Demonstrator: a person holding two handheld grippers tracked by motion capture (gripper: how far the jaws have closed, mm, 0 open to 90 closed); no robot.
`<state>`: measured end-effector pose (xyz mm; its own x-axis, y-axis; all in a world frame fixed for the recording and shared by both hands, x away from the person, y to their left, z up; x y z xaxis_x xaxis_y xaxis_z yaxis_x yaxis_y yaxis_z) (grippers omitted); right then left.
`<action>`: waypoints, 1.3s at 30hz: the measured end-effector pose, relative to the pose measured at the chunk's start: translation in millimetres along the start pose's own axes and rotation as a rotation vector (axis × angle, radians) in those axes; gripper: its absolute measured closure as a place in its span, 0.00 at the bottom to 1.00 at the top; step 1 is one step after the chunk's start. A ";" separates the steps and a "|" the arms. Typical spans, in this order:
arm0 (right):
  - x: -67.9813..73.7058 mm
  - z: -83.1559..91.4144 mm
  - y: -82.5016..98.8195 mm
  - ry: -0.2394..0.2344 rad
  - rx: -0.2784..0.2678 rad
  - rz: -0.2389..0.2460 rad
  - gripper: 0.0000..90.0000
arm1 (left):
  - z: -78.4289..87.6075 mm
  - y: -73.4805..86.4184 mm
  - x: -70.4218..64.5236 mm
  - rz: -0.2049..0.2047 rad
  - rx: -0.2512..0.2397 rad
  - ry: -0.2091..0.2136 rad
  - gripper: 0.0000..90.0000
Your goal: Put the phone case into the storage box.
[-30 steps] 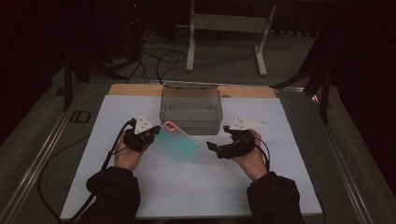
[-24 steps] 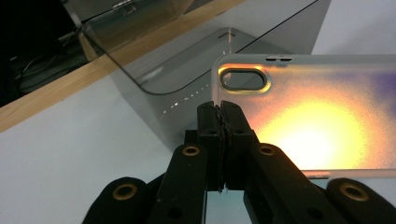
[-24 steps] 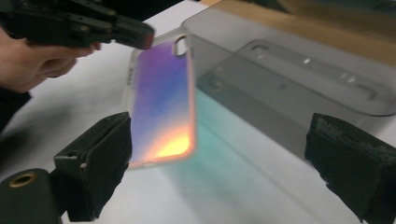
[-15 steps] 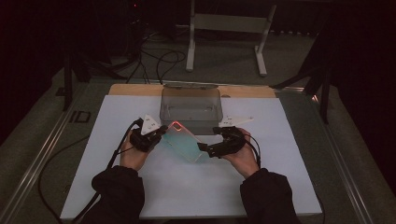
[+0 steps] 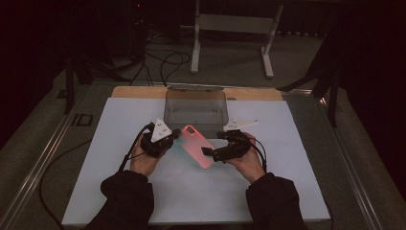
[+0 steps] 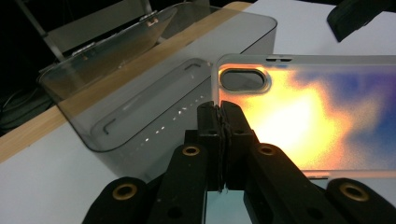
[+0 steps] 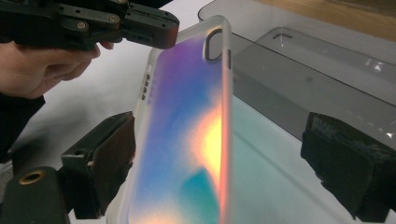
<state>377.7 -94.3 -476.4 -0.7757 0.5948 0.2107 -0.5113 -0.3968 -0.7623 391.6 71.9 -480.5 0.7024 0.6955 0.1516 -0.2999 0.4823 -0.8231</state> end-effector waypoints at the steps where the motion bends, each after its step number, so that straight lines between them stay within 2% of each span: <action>1: 0.2 -0.3 0.2 -0.002 0.002 -0.004 0.14 | -0.2 -0.6 -0.9 -0.002 -0.002 0.003 0.99; 6: 0.7 -1.5 1.1 -0.015 0.012 -0.015 0.17 | 1.3 -3.4 -2.6 -0.013 -0.023 0.009 0.99; 11: 1.5 -3.6 2.5 -0.040 0.029 -0.041 0.29 | 4.3 -6.8 -6.8 -0.028 -0.061 0.032 0.99; 20: 7.1 -3.8 3.2 -0.120 0.049 -0.085 0.61 | 2.2 -8.1 -11.9 -0.029 -0.091 0.051 0.99; 22: 7.8 -3.9 3.7 -0.120 0.059 -0.081 0.68 | 1.4 -7.1 -11.5 -0.035 -0.085 0.049 0.99; 25: 7.7 -1.3 2.4 -0.140 0.045 -0.087 0.77 | -0.4 -5.0 -12.5 -0.037 -0.083 0.055 0.98; 29: 8.6 0.8 1.4 -0.152 0.053 -0.091 0.84 | -3.2 -3.1 -15.2 -0.048 -0.071 0.062 0.98; 39: 12.0 -2.1 3.4 -0.156 0.101 -0.088 0.84 | -8.9 1.3 -17.6 -0.049 -0.052 0.062 0.98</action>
<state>367.4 -87.1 -477.8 -0.7704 0.5178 0.3719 -0.6080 -0.4213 -0.6729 384.6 55.5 -489.1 0.7545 0.6366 0.1597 -0.2313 0.4856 -0.8430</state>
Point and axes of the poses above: each handheld gripper's, and its own axes: z roughly backward along the jaws, y roughly out of its underside, x roughly to its left, the point moved 8 cm from there along -z, roughly forward along the jaws, and after that the axes turned 4 degrees about x, right-handed, at the moved point
